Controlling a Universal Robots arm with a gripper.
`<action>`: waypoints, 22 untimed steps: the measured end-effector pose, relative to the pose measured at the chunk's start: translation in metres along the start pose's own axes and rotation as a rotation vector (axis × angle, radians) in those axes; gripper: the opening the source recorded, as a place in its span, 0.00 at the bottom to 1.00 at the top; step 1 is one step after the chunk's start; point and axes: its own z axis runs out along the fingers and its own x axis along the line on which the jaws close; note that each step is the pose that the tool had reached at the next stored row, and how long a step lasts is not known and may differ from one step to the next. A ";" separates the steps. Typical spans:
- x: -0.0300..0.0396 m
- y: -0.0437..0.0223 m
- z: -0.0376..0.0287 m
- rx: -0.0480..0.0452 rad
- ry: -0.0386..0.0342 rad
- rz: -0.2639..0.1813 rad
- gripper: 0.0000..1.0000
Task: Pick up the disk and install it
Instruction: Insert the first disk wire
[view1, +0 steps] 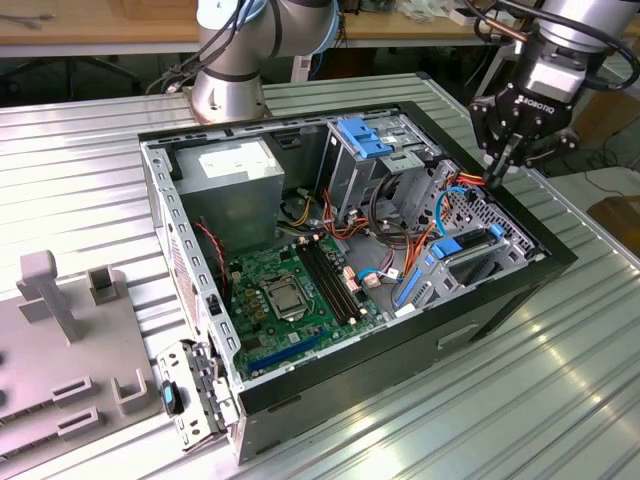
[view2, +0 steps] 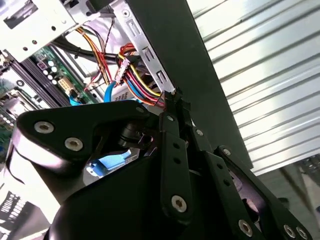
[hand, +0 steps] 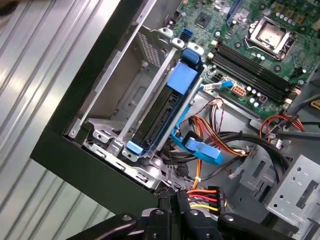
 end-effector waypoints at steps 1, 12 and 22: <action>0.0000 0.0000 0.0000 -0.0012 0.0000 0.015 0.17; -0.0007 0.0011 -0.0001 -0.0094 -0.0007 0.122 0.17; -0.0002 0.0031 0.0002 -0.0176 -0.0017 0.229 0.17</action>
